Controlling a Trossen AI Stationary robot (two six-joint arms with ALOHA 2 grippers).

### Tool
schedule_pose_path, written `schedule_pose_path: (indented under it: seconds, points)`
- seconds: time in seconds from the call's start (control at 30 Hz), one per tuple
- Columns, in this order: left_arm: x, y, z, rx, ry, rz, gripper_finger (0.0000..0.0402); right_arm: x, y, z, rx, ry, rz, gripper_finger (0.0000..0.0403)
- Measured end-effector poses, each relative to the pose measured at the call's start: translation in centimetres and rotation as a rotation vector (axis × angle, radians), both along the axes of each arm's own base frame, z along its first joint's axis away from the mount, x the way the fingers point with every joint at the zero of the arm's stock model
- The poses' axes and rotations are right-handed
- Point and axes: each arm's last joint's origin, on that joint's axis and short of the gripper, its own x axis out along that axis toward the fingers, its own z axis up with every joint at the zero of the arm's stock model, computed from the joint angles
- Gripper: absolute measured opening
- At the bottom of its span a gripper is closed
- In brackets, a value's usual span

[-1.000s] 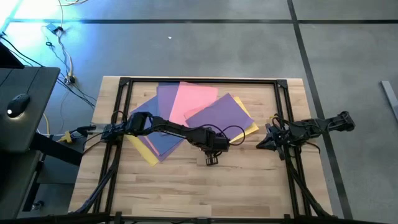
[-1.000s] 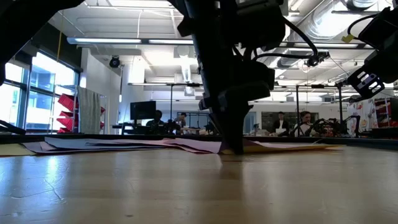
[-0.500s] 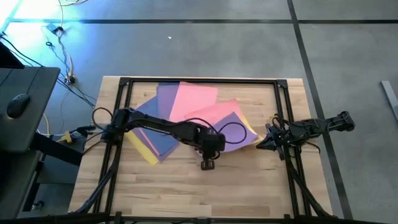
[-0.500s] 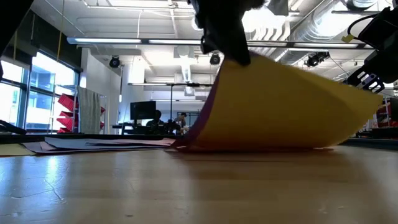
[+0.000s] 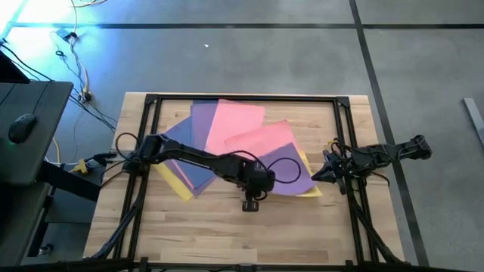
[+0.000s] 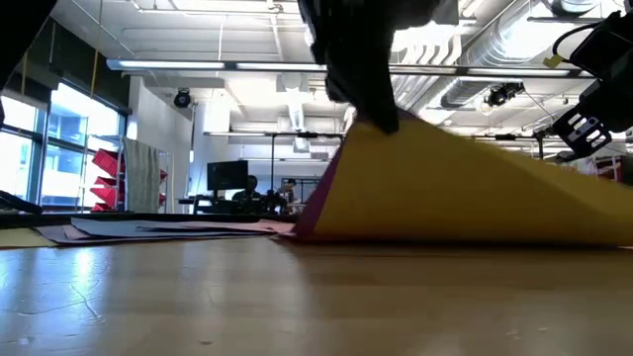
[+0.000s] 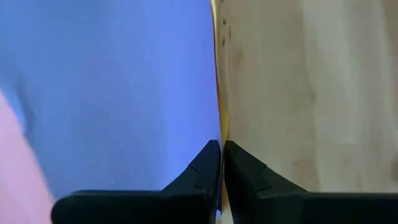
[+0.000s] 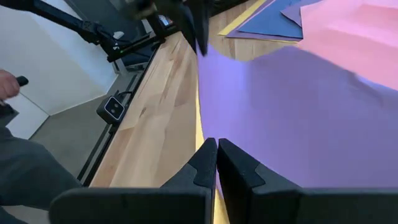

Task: Organize paper
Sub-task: Put the purple paper on the bottom left of the table

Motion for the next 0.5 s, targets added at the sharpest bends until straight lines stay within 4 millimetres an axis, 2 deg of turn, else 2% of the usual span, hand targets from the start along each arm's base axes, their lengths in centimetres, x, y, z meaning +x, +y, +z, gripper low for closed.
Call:
schedule_pose_path:
  seconds: [0.1, 0.27, 0.33, 0.5]
  points:
    - [0.5, 0.0, -2.4, 0.01, 0.054, 0.004, 0.0, 0.0, 0.0, 0.0, 0.0, 0.0, 0.0, 0.0]
    - [0.9, -0.2, -4.5, 0.009, 0.096, 0.031, 0.0, 0.0, 0.0, 0.0, 0.0, 0.0, 0.0, 0.0]
    - [0.9, -0.3, -5.1, 0.012, 0.112, 0.03, 0.0, 0.0, 0.0, 0.0, 0.0, 0.0, 0.0, 0.0]
    - [0.9, -0.3, -5.1, 0.006, 0.112, 0.027, 0.0005, 0.0, 0.0, 0.0, 0.0, 0.001, 0.0, 0.0]
